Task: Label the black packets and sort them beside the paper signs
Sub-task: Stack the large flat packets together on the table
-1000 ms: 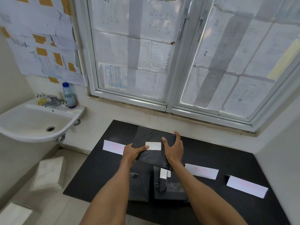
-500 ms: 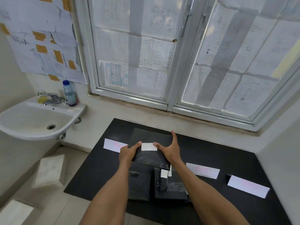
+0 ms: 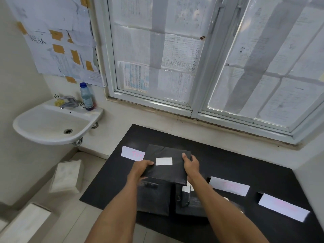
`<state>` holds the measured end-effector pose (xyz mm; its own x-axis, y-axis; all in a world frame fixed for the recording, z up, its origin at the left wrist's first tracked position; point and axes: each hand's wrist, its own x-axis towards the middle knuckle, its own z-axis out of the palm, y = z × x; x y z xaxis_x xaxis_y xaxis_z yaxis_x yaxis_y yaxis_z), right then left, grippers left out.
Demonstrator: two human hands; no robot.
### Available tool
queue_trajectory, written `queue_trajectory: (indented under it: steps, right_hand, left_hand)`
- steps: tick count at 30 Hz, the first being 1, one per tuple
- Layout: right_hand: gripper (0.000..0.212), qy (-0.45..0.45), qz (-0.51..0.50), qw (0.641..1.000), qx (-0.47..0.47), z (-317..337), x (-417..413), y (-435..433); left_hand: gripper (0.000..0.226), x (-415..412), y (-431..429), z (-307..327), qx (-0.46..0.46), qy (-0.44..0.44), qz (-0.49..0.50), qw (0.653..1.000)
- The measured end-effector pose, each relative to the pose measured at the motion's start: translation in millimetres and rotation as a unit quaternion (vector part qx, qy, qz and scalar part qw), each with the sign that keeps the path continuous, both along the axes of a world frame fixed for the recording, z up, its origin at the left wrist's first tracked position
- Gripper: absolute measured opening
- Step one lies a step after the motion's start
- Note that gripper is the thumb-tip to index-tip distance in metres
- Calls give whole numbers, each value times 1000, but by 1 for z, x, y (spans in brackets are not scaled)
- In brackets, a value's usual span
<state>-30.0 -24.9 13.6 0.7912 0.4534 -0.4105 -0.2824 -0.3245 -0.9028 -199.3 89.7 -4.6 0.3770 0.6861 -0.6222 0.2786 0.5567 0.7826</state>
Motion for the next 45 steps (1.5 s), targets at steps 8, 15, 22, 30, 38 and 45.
queue_trajectory:
  steps: [8, 15, 22, 30, 38, 45]
  right_hand:
    - [30, 55, 92, 989, -100, -36, -31, 27]
    - [32, 116, 173, 969, -132, -59, -77, 59]
    - [22, 137, 253, 941, -179, -71, -119, 86]
    - [52, 146, 261, 942, -149, -93, -136, 93]
    - [65, -136, 359, 883, -270, -106, -122, 76]
    - [106, -240, 520, 714, -402, -122, -87, 55]
  left_hand:
    - [19, -34, 17, -27, 13, 86, 83, 993]
    - [35, -85, 38, -49, -47, 90, 198, 975]
    - [36, -126, 31, -61, -138, 7, 355, 925]
    - [38, -137, 17, -72, -190, -49, 424, 884]
    - [36, -120, 17, -71, -162, -51, 487, 857]
    - [39, -110, 19, -69, -184, -71, 463, 864]
